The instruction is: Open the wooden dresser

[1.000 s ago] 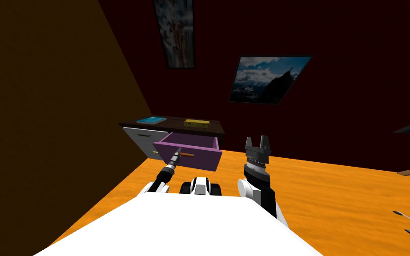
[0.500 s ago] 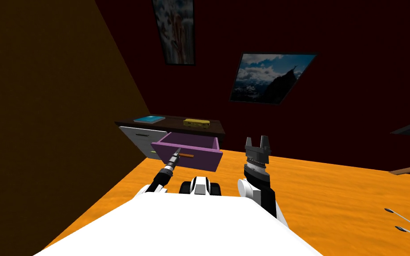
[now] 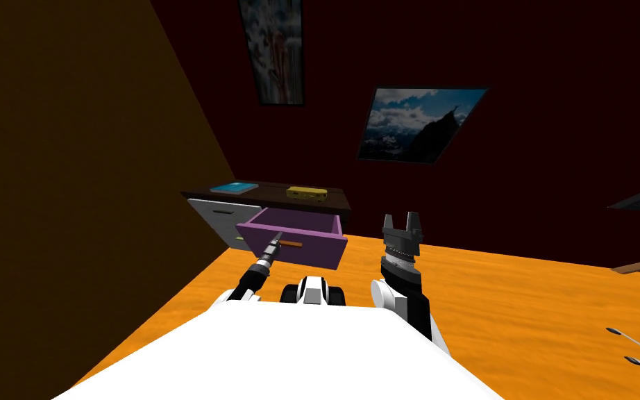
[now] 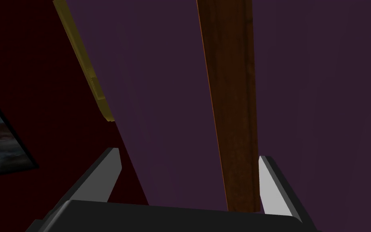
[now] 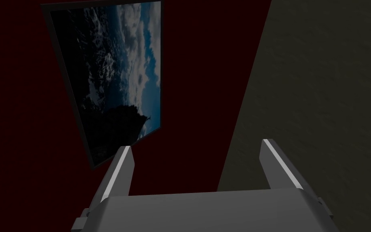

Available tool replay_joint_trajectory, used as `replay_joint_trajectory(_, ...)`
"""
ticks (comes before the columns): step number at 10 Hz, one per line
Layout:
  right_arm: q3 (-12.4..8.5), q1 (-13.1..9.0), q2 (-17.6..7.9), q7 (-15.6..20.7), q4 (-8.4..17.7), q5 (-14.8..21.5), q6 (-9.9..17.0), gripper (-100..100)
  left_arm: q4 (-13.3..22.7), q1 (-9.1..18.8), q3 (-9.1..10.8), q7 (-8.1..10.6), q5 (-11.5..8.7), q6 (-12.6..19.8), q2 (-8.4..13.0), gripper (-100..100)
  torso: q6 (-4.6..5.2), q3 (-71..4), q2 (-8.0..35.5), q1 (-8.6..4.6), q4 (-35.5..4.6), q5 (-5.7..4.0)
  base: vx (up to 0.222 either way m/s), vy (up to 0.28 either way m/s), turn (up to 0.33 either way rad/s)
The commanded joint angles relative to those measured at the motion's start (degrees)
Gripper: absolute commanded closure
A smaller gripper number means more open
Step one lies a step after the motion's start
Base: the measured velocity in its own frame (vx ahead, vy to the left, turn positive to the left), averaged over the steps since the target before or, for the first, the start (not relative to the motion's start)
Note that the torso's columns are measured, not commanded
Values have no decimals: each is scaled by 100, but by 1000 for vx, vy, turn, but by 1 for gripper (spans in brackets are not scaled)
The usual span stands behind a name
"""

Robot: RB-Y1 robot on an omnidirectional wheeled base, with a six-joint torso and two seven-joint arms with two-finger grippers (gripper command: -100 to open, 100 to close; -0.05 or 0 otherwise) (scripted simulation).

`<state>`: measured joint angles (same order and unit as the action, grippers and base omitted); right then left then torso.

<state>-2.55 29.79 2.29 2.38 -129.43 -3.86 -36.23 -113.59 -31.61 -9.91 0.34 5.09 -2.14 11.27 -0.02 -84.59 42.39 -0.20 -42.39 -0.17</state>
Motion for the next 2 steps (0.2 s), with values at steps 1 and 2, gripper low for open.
replay_joint_trajectory(1, 0, 0, 0, 0, 0, 0, 0, 0, 7, -3, -1, 3, -2, 0, 0, 0, 1, -2, -5, 2, 4, 2, 0, 0, 0)
replay_joint_trajectory(2, 0, 0, 0, 0, 0, 0, 0, 0, 12, -5, -2, 5, -3, -1, 0, 0, 1, -3, -7, 3, 7, 4, 0, 0, 0)
